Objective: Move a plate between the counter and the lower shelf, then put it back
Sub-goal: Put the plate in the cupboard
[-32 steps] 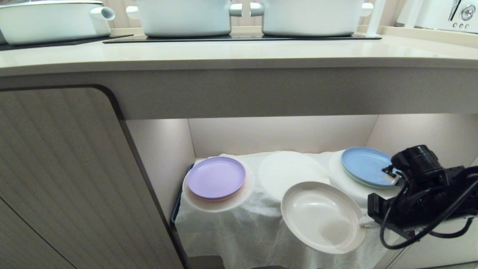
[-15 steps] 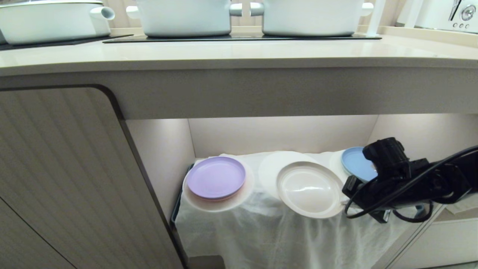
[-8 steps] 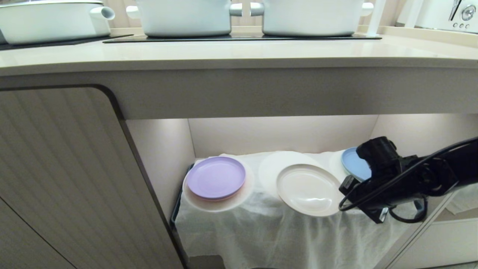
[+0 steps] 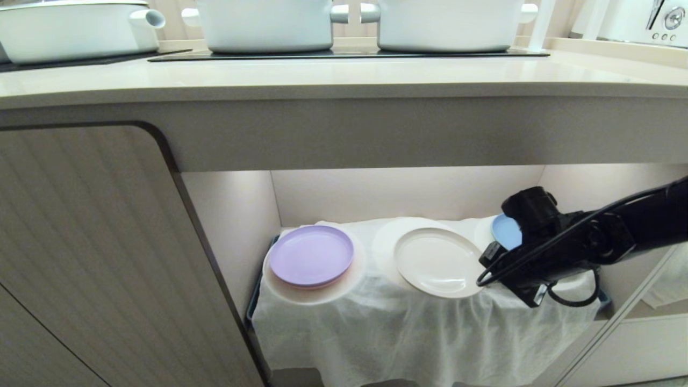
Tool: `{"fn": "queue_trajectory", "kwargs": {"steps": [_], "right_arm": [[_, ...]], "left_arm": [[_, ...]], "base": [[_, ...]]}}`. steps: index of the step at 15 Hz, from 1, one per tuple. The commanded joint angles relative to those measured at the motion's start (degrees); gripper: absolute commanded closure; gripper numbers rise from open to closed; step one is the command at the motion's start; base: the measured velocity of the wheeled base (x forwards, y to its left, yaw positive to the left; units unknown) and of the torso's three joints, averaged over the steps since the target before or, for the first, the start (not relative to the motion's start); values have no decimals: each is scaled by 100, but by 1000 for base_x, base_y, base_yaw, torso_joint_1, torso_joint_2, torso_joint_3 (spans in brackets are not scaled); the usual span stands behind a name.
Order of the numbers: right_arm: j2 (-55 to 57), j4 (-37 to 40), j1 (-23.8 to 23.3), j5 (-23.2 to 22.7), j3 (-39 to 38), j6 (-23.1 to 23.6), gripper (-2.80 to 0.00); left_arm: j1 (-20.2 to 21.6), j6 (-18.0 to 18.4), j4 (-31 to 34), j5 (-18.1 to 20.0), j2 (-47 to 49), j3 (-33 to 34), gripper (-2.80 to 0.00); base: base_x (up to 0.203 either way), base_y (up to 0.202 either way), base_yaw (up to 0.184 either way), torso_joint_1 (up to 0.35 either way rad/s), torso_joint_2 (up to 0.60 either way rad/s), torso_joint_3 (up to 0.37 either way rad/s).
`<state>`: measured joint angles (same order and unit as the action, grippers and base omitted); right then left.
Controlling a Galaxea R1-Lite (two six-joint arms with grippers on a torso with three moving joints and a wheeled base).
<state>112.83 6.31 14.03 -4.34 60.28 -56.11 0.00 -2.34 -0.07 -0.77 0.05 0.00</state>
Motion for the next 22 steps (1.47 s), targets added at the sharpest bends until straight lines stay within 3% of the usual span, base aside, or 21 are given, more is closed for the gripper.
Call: {"fn": "queue_trajectory", "kwargs": {"steps": [1, 15, 22], "right_arm": [[196, 76, 3, -6, 184, -31, 0], [1265, 578, 0, -6, 1695, -189, 0], [1417, 591, 21, -6, 1812, -189, 0]], "left_arm": [[0, -3, -1, -3, 4, 0, 0], [0, -3, -1, -3, 4, 0, 0], [0, -3, -1, -3, 4, 0, 0]], "base": [[0, 0, 0, 0, 0, 0], [0, 0, 0, 0, 0, 0], [0, 0, 0, 0, 0, 0]]}}
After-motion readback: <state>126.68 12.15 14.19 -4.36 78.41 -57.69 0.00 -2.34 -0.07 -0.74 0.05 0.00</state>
